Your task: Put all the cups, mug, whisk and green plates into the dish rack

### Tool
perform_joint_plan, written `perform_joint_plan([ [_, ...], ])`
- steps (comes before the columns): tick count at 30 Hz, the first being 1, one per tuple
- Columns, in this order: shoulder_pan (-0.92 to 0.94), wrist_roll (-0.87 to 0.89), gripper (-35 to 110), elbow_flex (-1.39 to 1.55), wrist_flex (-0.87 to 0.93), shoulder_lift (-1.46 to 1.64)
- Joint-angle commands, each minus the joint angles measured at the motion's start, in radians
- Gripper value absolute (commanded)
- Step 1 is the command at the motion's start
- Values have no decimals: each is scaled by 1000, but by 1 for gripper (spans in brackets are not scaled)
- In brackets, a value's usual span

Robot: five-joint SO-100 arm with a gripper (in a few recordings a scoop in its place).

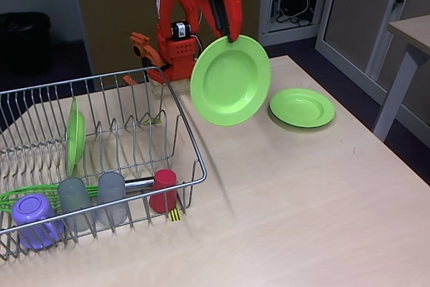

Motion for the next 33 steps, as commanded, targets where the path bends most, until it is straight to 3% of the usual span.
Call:
perform_joint_plan([
  [1, 110, -40, 0, 60, -18, 104],
  [9, 390, -51, 0, 190, -115, 176],
  [16, 568, 71, 0, 348, -245, 224],
  [33, 710, 250, 0, 744, -436, 430],
])
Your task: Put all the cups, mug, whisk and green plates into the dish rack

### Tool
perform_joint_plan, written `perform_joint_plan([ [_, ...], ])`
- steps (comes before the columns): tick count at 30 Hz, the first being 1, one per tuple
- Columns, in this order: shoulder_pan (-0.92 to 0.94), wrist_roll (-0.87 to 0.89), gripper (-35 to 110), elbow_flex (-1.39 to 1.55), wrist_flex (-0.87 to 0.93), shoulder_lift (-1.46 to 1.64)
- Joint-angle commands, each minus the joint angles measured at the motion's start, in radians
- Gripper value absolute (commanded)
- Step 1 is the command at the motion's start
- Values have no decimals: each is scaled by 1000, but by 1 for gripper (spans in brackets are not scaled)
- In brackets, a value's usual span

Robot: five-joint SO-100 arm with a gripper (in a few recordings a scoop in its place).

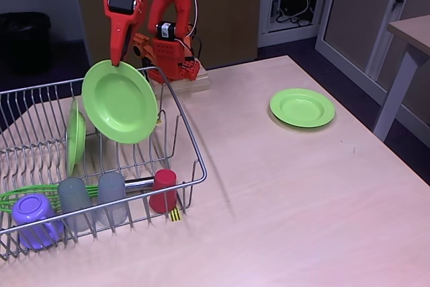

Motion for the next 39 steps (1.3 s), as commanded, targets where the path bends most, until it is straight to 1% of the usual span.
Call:
perform_joint_plan([
  [1, 37, 8, 0, 37, -32, 55],
  [9, 107, 5, 0, 94, -110, 32],
  [19, 183, 29, 0, 112, -199, -64],
  [27, 229, 35, 0, 158, -305, -156],
  [39, 258, 17, 0, 311, -397, -132],
])
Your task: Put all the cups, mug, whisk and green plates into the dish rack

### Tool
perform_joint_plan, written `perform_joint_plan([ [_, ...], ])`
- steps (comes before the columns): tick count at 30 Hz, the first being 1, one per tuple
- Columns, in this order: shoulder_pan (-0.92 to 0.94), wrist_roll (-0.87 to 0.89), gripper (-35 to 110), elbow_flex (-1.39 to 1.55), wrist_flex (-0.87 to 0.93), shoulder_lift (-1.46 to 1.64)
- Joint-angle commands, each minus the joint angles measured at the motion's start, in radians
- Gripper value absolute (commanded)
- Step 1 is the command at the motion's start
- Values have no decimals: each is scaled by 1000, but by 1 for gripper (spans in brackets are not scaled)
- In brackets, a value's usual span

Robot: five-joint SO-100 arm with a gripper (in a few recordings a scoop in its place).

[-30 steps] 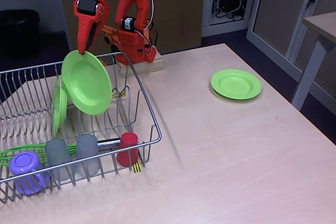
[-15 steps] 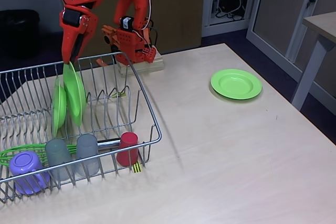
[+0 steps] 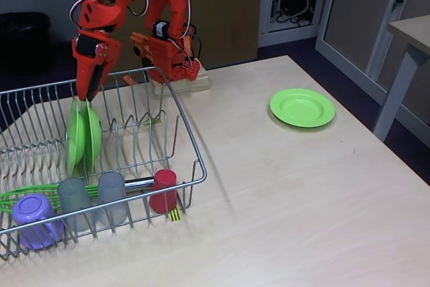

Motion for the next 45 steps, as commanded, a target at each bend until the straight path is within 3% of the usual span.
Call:
perform_joint_plan([
  [1, 21, -35, 0, 40, -31, 52],
  [9, -21, -144, 16, 106, -29, 117],
  [17, -69, -141, 17, 97, 58, 222],
  [22, -209, -112, 17, 129, 204, 367],
  [26, -462, 60, 22, 221, 278, 502],
  [30, -782, 311, 24, 310, 236, 543],
  [34, -1012, 494, 23, 337, 141, 494],
  [37, -1135, 617, 31, 337, 83, 410],
  [45, -1466, 1137, 42, 325, -207, 87],
])
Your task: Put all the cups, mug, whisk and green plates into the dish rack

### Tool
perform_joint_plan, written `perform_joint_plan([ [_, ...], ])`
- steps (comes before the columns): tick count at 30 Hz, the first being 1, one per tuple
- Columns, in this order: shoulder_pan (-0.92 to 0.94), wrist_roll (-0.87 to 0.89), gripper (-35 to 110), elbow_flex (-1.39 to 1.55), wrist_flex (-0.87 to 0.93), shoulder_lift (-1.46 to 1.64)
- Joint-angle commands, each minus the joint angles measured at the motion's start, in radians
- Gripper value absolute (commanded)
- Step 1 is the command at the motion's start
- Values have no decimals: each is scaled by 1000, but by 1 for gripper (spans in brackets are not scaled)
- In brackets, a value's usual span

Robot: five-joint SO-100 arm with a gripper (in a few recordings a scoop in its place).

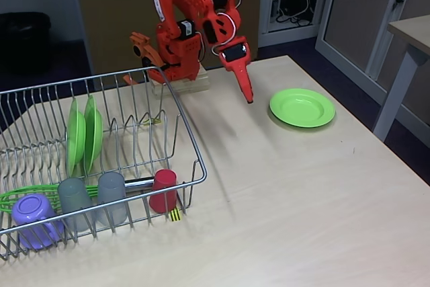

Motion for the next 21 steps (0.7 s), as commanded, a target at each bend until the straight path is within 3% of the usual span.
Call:
perform_joint_plan([
  [1, -161, 264, 42, -9, -152, -120],
  [9, -376, 709, 45, -86, -359, -359],
  [21, -454, 1012, 46, -77, -787, -676],
])
